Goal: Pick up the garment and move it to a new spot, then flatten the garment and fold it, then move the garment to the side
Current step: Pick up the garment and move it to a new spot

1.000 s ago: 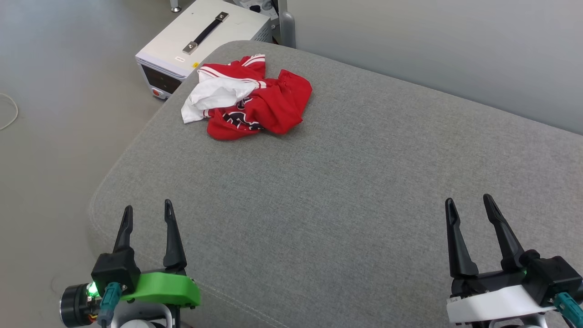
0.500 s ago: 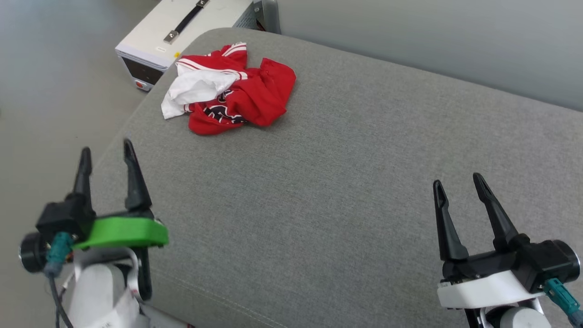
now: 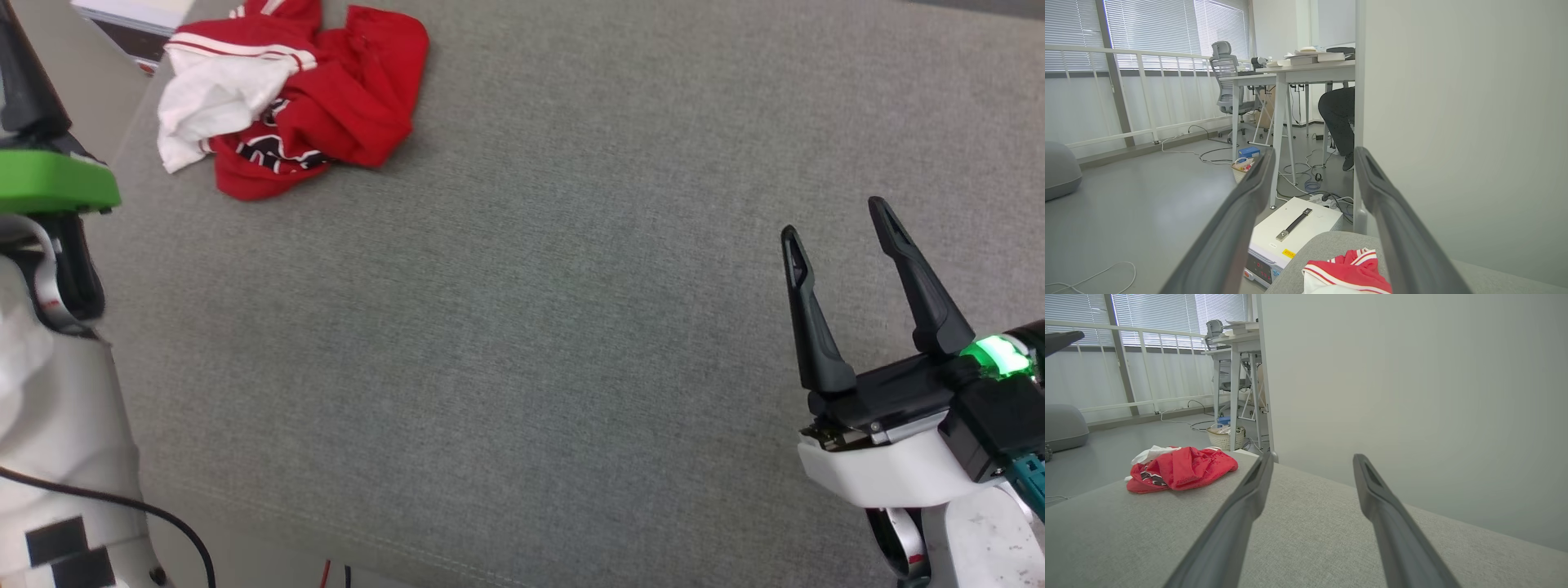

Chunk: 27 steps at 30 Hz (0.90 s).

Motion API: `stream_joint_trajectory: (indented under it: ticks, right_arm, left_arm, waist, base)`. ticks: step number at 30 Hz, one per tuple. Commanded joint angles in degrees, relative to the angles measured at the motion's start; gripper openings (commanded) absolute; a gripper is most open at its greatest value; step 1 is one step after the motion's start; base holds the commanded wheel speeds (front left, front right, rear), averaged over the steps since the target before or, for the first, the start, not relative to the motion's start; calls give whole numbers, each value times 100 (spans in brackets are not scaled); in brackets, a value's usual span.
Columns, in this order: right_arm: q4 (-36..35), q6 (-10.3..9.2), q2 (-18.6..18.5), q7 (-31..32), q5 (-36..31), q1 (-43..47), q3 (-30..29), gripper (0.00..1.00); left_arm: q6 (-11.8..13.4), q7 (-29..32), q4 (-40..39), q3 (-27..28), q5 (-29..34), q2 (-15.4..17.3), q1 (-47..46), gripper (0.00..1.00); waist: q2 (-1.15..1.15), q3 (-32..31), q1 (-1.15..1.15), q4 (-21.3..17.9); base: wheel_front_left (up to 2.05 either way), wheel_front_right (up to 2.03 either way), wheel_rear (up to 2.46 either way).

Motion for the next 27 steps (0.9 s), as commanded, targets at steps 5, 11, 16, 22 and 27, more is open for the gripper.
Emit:
stream_joint_trajectory:
  ticks: [5, 11, 16, 22, 27]
  right_arm:
    - [-223, -4, -84, -26, -120, -241, 49, 100]
    - [-394, -4, -113, -26, -186, -456, 93, 100]
    - [-536, -4, -125, -26, -227, -574, 112, 100]
    - [-627, -4, -121, -26, -242, -629, 75, 100]
    - [-641, -4, -108, -26, -236, -664, 88, 100]
  left_arm:
    - [-123, 287, 1166, -429, -342, 592, -1003, 100]
    - [-133, 1821, 2090, -1446, -1328, 1149, -1732, 100]
    - [-134, 3509, 2453, -2012, -2434, 1627, -2047, 100]
    - [-134, 5013, 2549, -2657, -3085, 2257, -2052, 100]
    - [-134, 5684, 2749, -2994, -3315, 2413, -1962, 100]
  waist:
    - [0, 960, -1, -540]
    - [0, 1229, -1, -703]
    - [0, 1427, -1, -870]
    - [0, 1608, -1, -1016]
    - [0, 1699, -1, -1083]
  base:
    - [0, 0, 0]
    - [0, 0, 0]
    - [0, 0, 0]
    - [0, 0, 0]
    - [0, 0, 0]
